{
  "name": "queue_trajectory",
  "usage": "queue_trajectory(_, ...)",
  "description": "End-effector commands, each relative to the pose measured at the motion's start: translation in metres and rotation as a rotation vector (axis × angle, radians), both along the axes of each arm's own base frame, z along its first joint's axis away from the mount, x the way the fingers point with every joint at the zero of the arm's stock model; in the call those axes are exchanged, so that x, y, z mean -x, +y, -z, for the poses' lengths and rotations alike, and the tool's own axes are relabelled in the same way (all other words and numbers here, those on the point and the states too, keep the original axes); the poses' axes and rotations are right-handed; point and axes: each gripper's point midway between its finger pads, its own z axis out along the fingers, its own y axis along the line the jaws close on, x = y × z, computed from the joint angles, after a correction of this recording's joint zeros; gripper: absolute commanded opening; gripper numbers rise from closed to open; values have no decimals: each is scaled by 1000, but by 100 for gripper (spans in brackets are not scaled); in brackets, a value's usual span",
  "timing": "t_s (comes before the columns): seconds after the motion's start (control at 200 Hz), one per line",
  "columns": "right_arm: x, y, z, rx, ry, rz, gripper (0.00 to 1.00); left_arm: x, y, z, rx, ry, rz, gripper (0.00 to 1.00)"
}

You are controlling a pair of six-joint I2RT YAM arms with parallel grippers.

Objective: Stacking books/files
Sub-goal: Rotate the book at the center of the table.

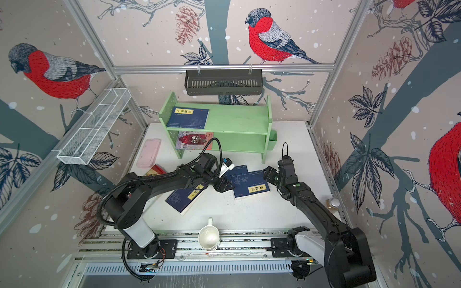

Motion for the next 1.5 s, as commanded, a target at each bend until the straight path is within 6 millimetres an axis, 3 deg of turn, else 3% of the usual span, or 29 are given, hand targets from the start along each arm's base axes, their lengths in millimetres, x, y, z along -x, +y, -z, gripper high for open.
queue_trajectory(0.0, 29, 17, 17, -82, 113, -33, 71, -23, -4, 6, -24, -122, -23, 55)
queue_trajectory(0.185, 56, 49, 30, -162, 165, -115, 72, -48, -7, 17, -56, -231, -81, 56)
queue_trajectory(0.225, 60, 53, 33, -181, 173, -122, 72, -58, -13, 8, -42, -266, -90, 56)
queue_trajectory(0.415, 67, 52, 49, -190, 197, -101, 73, -69, -17, 4, -50, -348, -116, 57)
queue_trajectory(0.52, 65, 52, 52, -198, 197, -93, 73, -70, -23, 13, -71, -342, -99, 57)
queue_trajectory(1.006, 58, 36, 66, -230, 195, -39, 74, -47, -41, 37, -45, -164, 16, 55)
queue_trajectory(1.491, 33, 32, 68, -162, 207, -94, 76, 4, -27, 40, -31, -11, 142, 50)
